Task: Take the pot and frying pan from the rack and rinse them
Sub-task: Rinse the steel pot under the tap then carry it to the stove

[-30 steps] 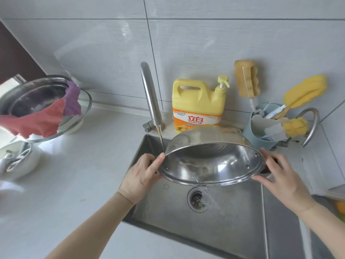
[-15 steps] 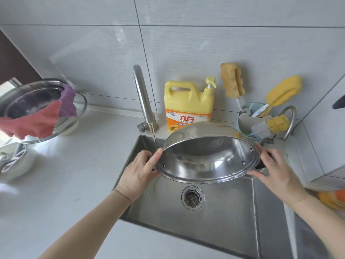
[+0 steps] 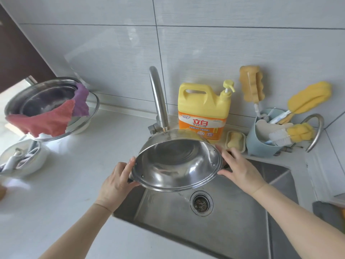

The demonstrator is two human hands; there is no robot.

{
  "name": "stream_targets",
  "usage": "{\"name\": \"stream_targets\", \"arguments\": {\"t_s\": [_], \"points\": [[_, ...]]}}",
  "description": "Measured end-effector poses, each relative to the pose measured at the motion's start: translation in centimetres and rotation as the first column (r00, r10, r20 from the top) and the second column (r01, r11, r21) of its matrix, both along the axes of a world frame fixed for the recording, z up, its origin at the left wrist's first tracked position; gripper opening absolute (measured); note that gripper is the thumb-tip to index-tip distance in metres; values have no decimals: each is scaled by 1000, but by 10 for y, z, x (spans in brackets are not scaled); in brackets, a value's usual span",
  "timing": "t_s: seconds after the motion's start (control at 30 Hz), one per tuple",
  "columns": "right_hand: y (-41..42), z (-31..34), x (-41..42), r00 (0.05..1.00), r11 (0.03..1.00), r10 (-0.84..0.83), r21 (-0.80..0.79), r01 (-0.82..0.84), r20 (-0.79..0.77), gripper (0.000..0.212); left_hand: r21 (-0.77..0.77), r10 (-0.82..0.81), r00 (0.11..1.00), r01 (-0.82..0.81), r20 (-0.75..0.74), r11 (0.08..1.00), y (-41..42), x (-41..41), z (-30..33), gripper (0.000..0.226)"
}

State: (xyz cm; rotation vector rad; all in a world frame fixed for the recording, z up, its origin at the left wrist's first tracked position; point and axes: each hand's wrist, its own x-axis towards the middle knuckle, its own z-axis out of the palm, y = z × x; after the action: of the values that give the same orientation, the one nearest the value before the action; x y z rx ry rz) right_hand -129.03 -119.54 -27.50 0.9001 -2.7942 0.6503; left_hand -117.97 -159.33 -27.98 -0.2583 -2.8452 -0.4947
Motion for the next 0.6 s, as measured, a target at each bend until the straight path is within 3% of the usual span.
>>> {"name": "stream_targets", "arguments": {"t_s": [0.13,0.33,0.6], "points": [[-28,1,-8,997,997,74,-34,-75,-26,107,41,75,997,-75,14,996,-20,11,-2,126],[-44,2,-9,973,977,210,-12,-212,-96,119,46,93,996,-93,-7,995,-43,21,-4,134],[-13,5,-4,980,985,164,-35,-169,-114,126,25,5,1000,-5,-16,1000,-20,-1,-3,133]]}}
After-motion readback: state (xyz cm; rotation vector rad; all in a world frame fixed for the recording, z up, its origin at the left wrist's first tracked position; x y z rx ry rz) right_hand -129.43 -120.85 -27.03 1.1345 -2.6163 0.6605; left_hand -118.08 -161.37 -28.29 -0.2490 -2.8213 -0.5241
